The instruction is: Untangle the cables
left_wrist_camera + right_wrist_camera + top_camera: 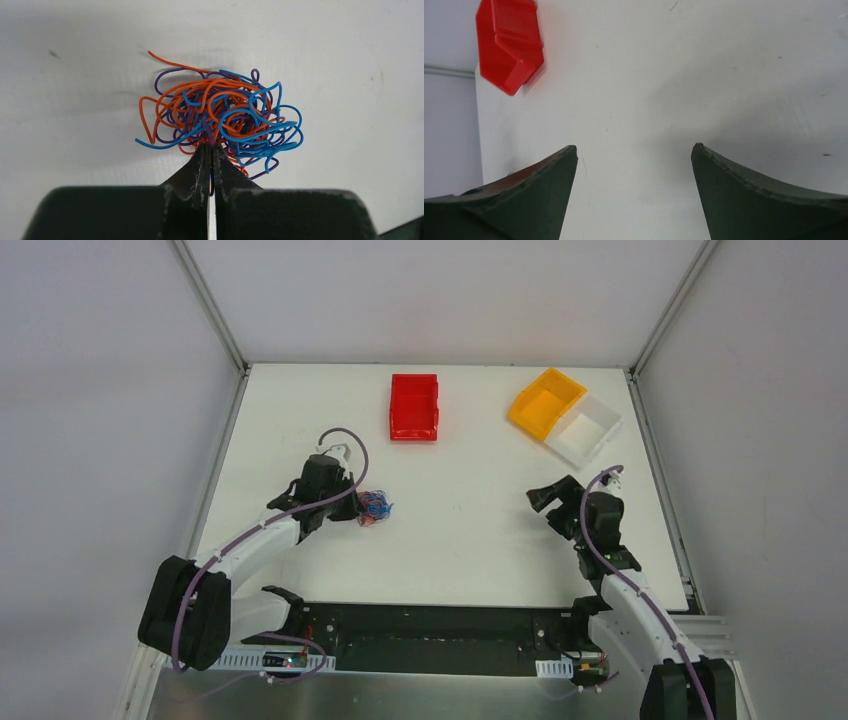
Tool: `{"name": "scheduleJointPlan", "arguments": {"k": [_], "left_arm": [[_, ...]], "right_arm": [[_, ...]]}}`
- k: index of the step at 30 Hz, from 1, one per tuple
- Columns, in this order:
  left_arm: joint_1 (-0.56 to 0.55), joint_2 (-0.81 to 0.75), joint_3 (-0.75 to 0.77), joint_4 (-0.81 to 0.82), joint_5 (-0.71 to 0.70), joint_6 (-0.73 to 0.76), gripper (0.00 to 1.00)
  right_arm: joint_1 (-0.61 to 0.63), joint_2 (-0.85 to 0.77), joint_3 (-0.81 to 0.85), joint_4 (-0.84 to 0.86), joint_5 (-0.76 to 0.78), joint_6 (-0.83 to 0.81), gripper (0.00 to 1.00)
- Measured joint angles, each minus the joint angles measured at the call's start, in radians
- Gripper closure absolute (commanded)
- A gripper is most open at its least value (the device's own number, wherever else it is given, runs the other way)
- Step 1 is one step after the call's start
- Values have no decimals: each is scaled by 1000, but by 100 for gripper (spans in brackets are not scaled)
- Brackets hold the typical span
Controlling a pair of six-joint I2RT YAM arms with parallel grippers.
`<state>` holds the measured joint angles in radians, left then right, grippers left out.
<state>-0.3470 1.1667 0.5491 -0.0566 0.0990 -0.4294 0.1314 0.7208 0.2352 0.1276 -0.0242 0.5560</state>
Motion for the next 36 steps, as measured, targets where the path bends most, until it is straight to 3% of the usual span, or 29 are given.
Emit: {"name": "scheduleJointPlan", "arguments": {"k": [4, 9, 18, 21, 26, 32, 34, 36], "left_arm": [[-55, 2, 29, 0, 59, 16, 100], [-114, 52, 129, 48, 121, 31, 100], [-119, 190, 108, 314, 342, 44, 100], [-119, 216, 98, 352, 407, 40, 100], [-126, 223, 97, 400, 473, 30, 100], [-146, 223, 97, 419, 504, 30, 100], [-152, 223, 97, 419, 510, 30, 100], [-156, 223, 97, 418, 518, 30, 100]], "right_arm": [[62, 130, 30, 77, -126, -24, 14], [222, 239, 96, 126, -192, -85, 23], [399, 341, 153, 182, -234, -175, 39], [463, 380, 204, 179, -246, -209, 40], [543, 477, 351, 160, -254, -261, 52], [578, 581, 447, 174, -251, -294, 55], [581, 607, 447, 174, -251, -299, 64], [585, 630, 447, 174, -250, -304, 80]]}}
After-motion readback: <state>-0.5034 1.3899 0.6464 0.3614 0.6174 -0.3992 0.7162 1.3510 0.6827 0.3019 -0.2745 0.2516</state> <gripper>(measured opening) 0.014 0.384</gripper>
